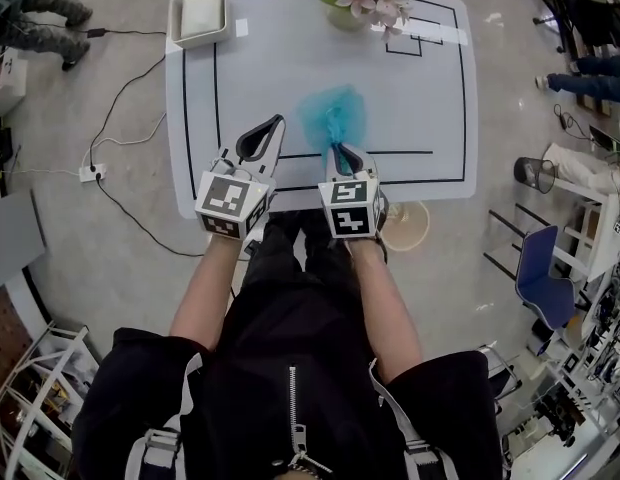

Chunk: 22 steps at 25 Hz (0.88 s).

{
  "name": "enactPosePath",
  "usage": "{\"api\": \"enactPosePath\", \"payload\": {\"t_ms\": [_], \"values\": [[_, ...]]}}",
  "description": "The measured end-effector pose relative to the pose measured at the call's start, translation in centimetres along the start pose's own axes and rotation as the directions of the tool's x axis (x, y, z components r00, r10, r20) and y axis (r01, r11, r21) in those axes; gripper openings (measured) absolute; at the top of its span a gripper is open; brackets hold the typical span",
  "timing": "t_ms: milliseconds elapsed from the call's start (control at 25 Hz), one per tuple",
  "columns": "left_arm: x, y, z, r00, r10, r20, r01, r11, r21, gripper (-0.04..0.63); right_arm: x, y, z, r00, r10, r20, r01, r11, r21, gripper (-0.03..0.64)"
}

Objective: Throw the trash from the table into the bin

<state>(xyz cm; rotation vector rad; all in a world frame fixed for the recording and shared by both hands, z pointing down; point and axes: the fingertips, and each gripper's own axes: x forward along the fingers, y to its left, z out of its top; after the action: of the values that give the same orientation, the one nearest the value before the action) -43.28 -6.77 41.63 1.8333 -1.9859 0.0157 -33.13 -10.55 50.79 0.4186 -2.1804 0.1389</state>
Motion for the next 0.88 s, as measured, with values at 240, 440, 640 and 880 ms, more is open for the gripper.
{"api": "enactPosePath", "payload": {"t_ms": [240, 440, 640, 880], "values": [[0.1, 0.6, 1.8, 0.999, 0.020, 0.044, -0.022, 0.998, 0.051, 0.005, -4.6, -1.5, 7.4, 0.983, -0.048, 0.178, 0.046, 0.999, 0.015, 0.029], [0.3, 0.5, 3.1, 0.998, 0.000, 0.057, -0.004, 0.998, 0.067, 0.006, -6.8, -2.1, 11.3, 0.963, -0.069, 0.261, 0.071, 0.997, 0.004, 0.029], [-0.1, 0.4, 4.2, 0.998, -0.007, 0.069, 0.001, 0.997, 0.077, 0.006, -7.3, -2.3, 12.2, 0.957, -0.079, 0.279, 0.072, 0.997, 0.036, 0.029], [0.4, 0.3, 4.4, 0.997, -0.035, 0.065, 0.029, 0.995, 0.094, 0.006, -7.1, -2.9, 12.1, 0.955, -0.107, 0.278, 0.097, 0.994, 0.051, 0.028]]}}
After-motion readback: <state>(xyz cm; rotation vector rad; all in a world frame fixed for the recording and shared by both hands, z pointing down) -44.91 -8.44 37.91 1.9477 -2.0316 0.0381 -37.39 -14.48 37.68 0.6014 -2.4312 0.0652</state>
